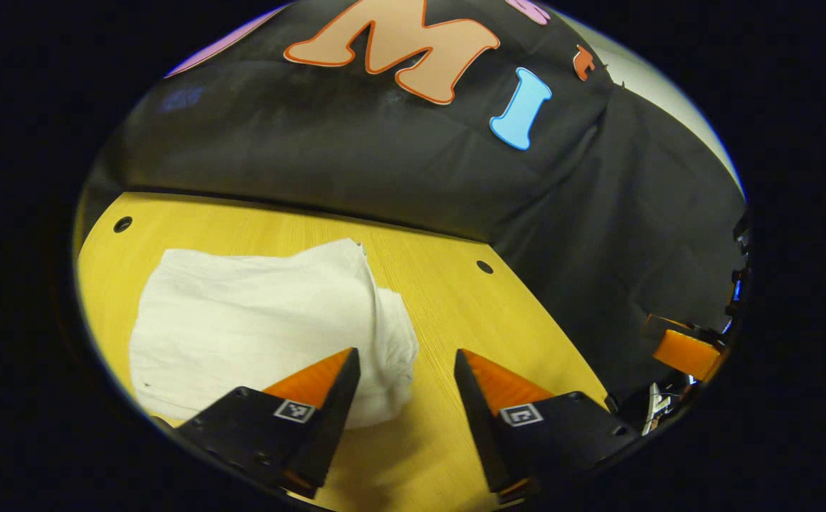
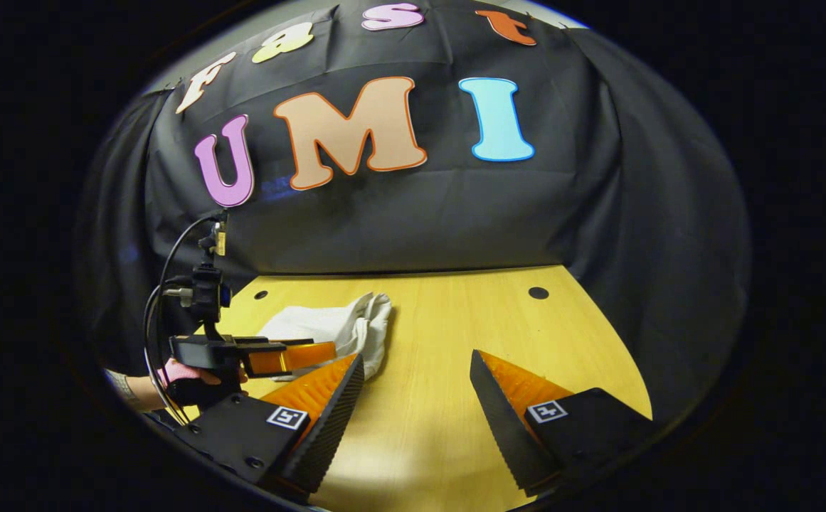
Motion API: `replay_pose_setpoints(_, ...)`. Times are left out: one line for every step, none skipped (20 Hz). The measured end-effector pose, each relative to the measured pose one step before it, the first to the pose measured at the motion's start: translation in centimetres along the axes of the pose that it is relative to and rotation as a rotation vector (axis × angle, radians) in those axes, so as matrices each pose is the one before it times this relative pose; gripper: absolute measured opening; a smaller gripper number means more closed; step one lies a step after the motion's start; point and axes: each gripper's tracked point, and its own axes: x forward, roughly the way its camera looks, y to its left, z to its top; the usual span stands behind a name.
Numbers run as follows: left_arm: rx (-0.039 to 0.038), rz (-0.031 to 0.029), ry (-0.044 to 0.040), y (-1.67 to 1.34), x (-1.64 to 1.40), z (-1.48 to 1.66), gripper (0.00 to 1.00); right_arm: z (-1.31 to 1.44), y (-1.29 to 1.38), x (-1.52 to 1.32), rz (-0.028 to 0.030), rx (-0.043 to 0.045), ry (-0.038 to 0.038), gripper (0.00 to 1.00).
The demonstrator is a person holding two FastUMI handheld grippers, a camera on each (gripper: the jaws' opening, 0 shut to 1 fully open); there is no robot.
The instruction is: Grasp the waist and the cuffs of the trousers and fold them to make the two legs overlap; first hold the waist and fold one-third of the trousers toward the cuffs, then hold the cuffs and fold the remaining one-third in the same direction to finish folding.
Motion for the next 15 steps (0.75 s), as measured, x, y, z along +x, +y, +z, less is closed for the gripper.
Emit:
replay_pose_setpoints(0.01964, 0.01430, -0.00728, 0.410, -1.381, -0.009, 0.95, -0.092, 0.739, 0.043, 0.01487, 0.00101, -0.00113, 0.97)
replay_pose_setpoints(0.02287, 0.01901, -0.01242, 0.609, -1.352, 0.251, 0.96, -0.074, 0.863, 0.178, 0.01242, 0.00063, -0.00272, 0.96)
replay_pose_setpoints(0.02071, 0.01738, -0.01361, 0.650, -2.013, 0.106, 0.96, -0.113, 0.909, -0.009, 0.01550, 0.00443, 0.00076, 0.96)
replay_pose_setpoints(0.01444, 0.01992, -0.01604, 0.737, -1.798, 0.420, 0.97, -0.135, 0.854, 0.025, 0.01373, 0.00353, -0.00275, 0.96)
replay_pose_setpoints(0.01120, 0.02260, -0.01426, 0.932, -1.805, 0.348, 0.96, -0.141, 0.728, 0.028, 0.00907, 0.00027, -0.00224, 0.96)
replay_pose_setpoints(0.00936, 0.03383, -0.01462, 1.178, -1.786, 0.359, 0.96, -0.225, 0.620, 0.051, 0.00710, -0.00458, 0.00228, 0.96)
replay_pose_setpoints(0.00754, 0.03924, -0.01324, 1.521, -1.610, 0.092, 0.96, -0.390, 0.543, 0.002, 0.00219, -0.00682, 0.00601, 0.96)
replay_pose_setpoints(0.00866, 0.04046, -0.01125, 1.464, -1.487, 0.115, 0.96, -0.332, 0.441, -0.063, 0.00298, -0.00541, 0.00562, 0.96)
replay_pose_setpoints(0.01115, 0.04099, -0.00697, 1.347, -1.384, 0.033, 0.95, -0.202, 0.444, -0.090, 0.00164, -0.00213, 0.00221, 0.96)
replay_pose_setpoints(0.01068, 0.04116, -0.00142, 1.311, -1.102, 0.119, 0.95, -0.130, 0.397, -0.096, 0.00316, 0.00315, 0.00092, 0.96)
replay_pose_setpoints(0.00507, 0.03509, -0.00340, 1.250, -1.107, -0.103, 0.96, -0.040, 0.397, -0.136, 0.00355, 0.00652, -0.00144, 0.96)
replay_pose_setpoints(-0.00396, 0.02498, -0.00712, 1.039, -0.608, -0.011, 0.96, -0.079, 0.338, -0.035, 0.00098, 0.00587, -0.00278, 0.96)
replay_pose_setpoints(-0.01062, 0.02112, -0.00944, 0.845, -0.231, -0.043, 0.95, -0.116, 0.332, 0.124, -0.00104, 0.00259, 0.00069, 0.96)
replay_pose_setpoints(-0.01121, 0.01366, -0.00215, 0.483, -0.244, 0.013, 0.95, -0.167, 0.137, -0.088, -0.00471, -0.00123, 0.00271, 0.96)
replay_pose_setpoints(-0.00762, 0.00459, 0.00267, 0.263, -0.296, -0.261, 0.96, -0.048, 0.098, -0.190, -0.00781, -0.00269, 0.00048, 0.96)
